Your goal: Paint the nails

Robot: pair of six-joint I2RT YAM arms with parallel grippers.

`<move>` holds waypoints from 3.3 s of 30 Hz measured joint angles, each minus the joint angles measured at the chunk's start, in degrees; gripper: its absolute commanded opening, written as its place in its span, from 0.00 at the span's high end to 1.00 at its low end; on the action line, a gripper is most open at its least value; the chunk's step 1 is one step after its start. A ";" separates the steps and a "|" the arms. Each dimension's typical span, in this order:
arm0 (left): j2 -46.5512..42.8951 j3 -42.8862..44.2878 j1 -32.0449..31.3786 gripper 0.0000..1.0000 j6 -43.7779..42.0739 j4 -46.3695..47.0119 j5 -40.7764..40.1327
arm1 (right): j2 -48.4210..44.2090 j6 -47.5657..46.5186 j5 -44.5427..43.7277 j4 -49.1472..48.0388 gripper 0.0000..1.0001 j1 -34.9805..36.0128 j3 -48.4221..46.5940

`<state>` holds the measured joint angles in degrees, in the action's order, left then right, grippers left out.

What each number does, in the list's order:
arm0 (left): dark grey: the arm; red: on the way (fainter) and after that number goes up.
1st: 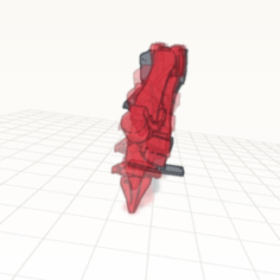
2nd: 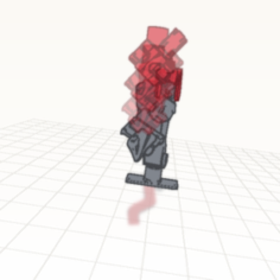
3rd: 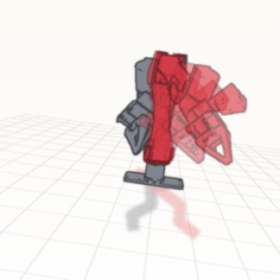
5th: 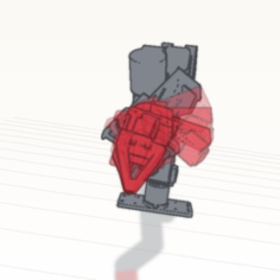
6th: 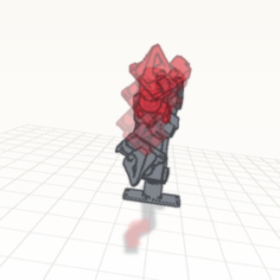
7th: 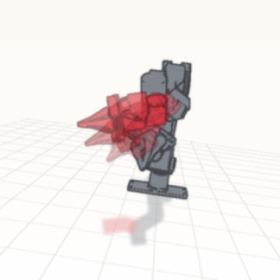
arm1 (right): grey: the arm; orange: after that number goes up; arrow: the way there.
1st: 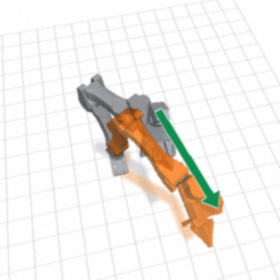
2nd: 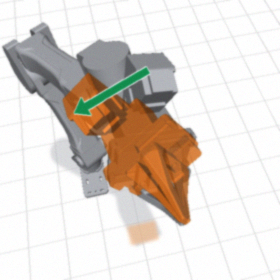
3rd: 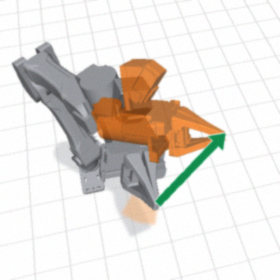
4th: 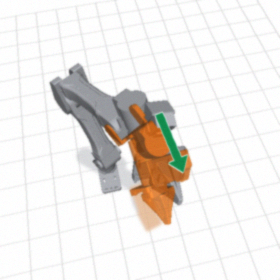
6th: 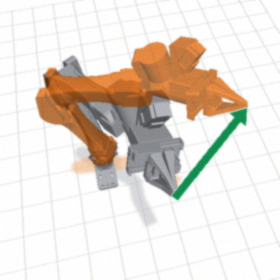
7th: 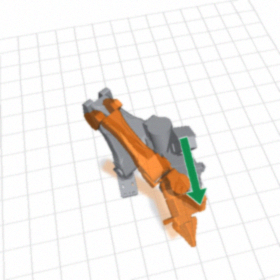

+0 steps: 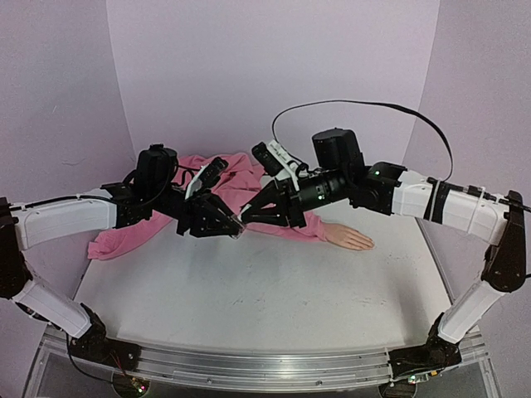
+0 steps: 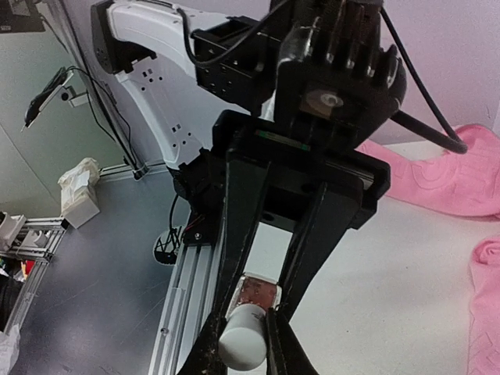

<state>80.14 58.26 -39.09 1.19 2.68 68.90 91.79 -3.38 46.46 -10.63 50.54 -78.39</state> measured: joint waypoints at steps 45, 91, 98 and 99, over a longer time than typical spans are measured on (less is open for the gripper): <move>-9.14 -6.56 -7.89 1.00 -14.32 0.31 -57.11 | 8.55 41.75 -20.02 -16.33 0.69 0.02 -1.62; -11.63 -8.17 -2.80 1.00 -9.84 -0.17 -53.22 | 4.44 33.22 -20.98 -12.74 0.19 -0.37 -0.22; -11.63 -8.37 -5.20 1.00 -11.69 -0.11 -57.16 | 9.68 38.27 -18.60 -12.28 0.36 -0.37 -5.09; -11.63 -8.50 -5.38 1.00 -11.78 -0.15 -57.29 | 10.08 38.86 -18.27 -12.26 0.36 -0.37 -5.44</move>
<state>68.51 49.76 -44.47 -10.59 2.52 11.62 101.86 35.48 28.18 -22.90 50.17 -83.83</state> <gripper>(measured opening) 0.215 0.650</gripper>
